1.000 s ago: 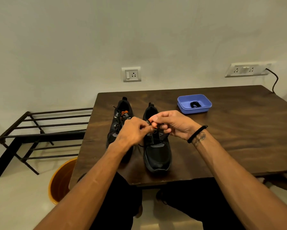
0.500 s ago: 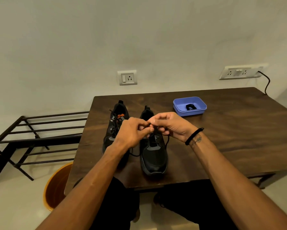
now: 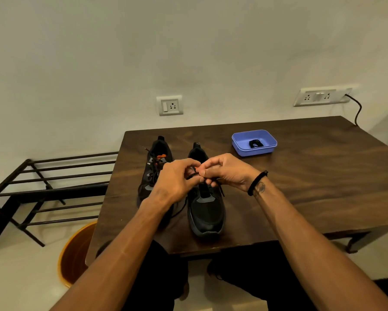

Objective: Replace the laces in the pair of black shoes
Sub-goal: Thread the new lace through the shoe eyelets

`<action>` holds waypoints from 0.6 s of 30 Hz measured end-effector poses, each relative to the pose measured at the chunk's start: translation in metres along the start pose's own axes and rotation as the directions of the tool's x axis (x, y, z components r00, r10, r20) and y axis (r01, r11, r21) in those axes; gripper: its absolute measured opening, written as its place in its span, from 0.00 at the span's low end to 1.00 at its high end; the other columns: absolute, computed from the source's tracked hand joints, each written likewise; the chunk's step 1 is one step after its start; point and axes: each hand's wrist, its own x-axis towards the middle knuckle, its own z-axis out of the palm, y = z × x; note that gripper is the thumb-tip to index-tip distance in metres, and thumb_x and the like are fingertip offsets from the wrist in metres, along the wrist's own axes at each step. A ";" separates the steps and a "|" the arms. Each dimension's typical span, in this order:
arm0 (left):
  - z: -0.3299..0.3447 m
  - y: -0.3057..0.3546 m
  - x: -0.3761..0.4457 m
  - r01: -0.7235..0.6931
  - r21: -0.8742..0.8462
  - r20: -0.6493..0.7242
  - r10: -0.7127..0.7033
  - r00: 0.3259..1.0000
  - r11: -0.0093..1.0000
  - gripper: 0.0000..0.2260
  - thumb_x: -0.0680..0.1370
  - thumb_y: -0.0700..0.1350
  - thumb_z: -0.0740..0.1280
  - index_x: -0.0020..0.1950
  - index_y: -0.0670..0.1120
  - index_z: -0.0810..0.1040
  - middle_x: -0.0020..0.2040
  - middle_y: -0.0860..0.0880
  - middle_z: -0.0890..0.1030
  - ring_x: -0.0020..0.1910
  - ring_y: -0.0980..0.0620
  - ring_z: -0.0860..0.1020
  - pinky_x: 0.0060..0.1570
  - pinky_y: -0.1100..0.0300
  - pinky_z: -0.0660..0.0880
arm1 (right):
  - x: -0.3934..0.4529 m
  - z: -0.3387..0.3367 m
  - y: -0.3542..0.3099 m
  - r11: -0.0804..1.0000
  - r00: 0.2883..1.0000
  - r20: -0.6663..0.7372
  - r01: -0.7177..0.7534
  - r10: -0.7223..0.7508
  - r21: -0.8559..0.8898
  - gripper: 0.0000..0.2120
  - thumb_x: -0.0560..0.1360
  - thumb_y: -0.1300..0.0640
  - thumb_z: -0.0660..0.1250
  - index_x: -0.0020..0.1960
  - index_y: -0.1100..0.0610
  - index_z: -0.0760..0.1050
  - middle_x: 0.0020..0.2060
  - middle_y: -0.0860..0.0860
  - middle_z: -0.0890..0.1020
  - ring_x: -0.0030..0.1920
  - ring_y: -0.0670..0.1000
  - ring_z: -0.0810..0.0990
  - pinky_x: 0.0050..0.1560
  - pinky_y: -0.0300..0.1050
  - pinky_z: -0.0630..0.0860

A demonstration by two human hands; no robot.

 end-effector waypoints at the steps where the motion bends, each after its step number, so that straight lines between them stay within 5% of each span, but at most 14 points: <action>1: 0.001 -0.001 0.001 -0.001 -0.004 -0.005 0.001 1.000 1.000 0.15 0.76 0.50 0.77 0.62 0.54 0.84 0.44 0.56 0.85 0.44 0.60 0.82 0.52 0.54 0.82 | -0.001 0.000 0.000 1.000 1.000 -0.019 -0.001 0.001 -0.014 0.09 0.77 0.64 0.73 0.57 0.66 0.83 0.46 0.60 0.86 0.38 0.48 0.82 0.39 0.39 0.80; 5: -0.005 -0.011 0.001 0.104 0.008 -0.098 -0.103 0.990 0.995 0.05 0.78 0.49 0.75 0.52 0.53 0.88 0.45 0.54 0.87 0.44 0.59 0.83 0.52 0.53 0.83 | 0.001 -0.007 0.001 1.000 0.991 -0.132 0.005 -0.003 0.016 0.09 0.76 0.63 0.75 0.55 0.66 0.83 0.46 0.61 0.86 0.36 0.48 0.79 0.38 0.38 0.79; 10: -0.006 -0.024 -0.001 0.267 0.073 -0.071 -0.262 0.962 0.961 0.05 0.77 0.51 0.75 0.51 0.54 0.85 0.43 0.55 0.84 0.45 0.56 0.82 0.54 0.52 0.82 | -0.002 -0.014 -0.001 1.000 0.983 -0.181 0.003 -0.008 -0.025 0.08 0.79 0.68 0.69 0.55 0.62 0.84 0.47 0.59 0.87 0.39 0.47 0.82 0.42 0.40 0.82; 14: 0.002 -0.009 0.001 0.095 -0.047 0.024 -0.094 0.995 0.994 0.18 0.77 0.52 0.76 0.66 0.53 0.81 0.46 0.53 0.85 0.46 0.57 0.83 0.53 0.58 0.81 | -0.004 -0.005 -0.006 0.997 0.999 -0.045 -0.029 0.026 -0.075 0.10 0.81 0.69 0.66 0.59 0.62 0.82 0.47 0.58 0.87 0.41 0.48 0.85 0.44 0.40 0.83; 18: 0.008 -0.008 0.007 -0.015 -0.029 0.001 0.015 1.000 0.999 0.09 0.77 0.50 0.75 0.57 0.53 0.87 0.43 0.54 0.86 0.42 0.60 0.83 0.49 0.57 0.82 | -0.005 0.002 -0.006 0.999 0.998 -0.043 -0.036 0.035 -0.021 0.12 0.78 0.65 0.72 0.60 0.65 0.76 0.46 0.61 0.87 0.42 0.52 0.86 0.43 0.41 0.84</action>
